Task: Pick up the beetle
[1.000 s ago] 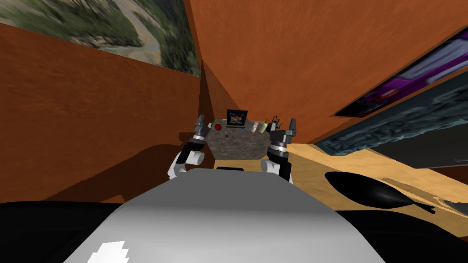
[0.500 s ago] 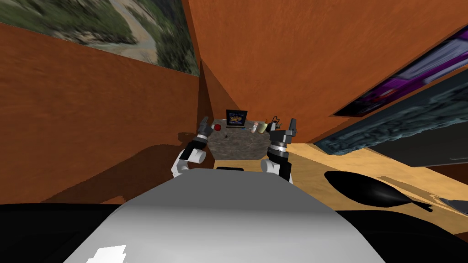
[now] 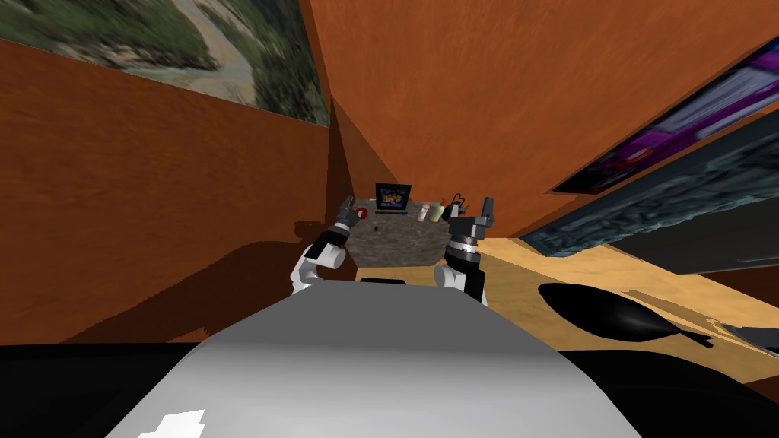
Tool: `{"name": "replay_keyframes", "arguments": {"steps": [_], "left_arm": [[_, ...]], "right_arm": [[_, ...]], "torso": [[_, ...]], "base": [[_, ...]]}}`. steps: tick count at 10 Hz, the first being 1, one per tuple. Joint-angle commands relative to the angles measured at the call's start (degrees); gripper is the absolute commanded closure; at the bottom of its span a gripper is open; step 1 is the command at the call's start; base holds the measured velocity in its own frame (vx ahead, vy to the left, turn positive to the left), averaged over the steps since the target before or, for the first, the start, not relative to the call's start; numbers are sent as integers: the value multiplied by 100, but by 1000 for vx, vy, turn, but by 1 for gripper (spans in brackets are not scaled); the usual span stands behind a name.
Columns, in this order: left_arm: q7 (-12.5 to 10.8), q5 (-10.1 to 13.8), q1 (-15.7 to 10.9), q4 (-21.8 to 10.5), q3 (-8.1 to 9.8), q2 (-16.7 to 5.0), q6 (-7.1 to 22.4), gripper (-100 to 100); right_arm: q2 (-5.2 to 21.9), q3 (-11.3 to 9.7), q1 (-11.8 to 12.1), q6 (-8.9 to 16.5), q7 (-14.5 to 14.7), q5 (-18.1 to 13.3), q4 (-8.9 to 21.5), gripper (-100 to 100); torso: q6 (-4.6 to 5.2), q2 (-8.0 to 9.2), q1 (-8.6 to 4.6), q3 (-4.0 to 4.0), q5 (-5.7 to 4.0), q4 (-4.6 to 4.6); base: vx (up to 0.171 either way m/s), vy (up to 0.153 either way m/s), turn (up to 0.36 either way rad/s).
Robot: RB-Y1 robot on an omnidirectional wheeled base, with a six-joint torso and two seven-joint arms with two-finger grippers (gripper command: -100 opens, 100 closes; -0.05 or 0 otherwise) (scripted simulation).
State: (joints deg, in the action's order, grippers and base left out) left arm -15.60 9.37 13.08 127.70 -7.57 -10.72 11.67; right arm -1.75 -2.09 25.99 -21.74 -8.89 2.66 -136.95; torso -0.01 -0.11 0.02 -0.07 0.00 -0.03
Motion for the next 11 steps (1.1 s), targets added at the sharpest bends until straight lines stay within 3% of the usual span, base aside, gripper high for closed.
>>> {"name": "replay_keyframes", "arguments": {"steps": [1, 2, 7, 9, 10, 11], "left_arm": [[-86, 22, -75, -45, -34, 5, 286, -100], [-86, 22, -75, -45, -34, 5, 321, -100], [-560, 211, -493, -296, -200, -50, 1183, -100], [-560, 211, -493, -296, -200, -50, 1381, -100], [-719, 274, -637, -392, -256, -65, 1625, -100], [-719, 274, -637, -392, -256, -65, 1739, -100]], "right_arm": [[0, 0, 0, 0, 0, 0, 0, 0], [0, 0, 0, 0, 0, 0, 0, 0], [0, 0, 0, 0, 0, 0, 0, 0], [0, 0, 0, 0, 0, 0, 0, 0], [0, 0, 0, 0, 0, 0, 0, 0], [0, 0, 0, 0, 0, 0, 0, 0]], "torso": [[0, 0, 0, 0, 0, 0], [-1, 2, 0, 1, 0, 0], [-1, 0, -1, 0, 0, 0], [-1, 2, -1, 1, 0, 0], [-2, 6, -2, 3, 0, 1], [0, 3, -3, 2, 0, 1]], "base": [[22, 6, -16], [9, 1, 4], [24, 5, -25], [17, 5, -6], [20, 2, -28], [21, 4, -20]]}}
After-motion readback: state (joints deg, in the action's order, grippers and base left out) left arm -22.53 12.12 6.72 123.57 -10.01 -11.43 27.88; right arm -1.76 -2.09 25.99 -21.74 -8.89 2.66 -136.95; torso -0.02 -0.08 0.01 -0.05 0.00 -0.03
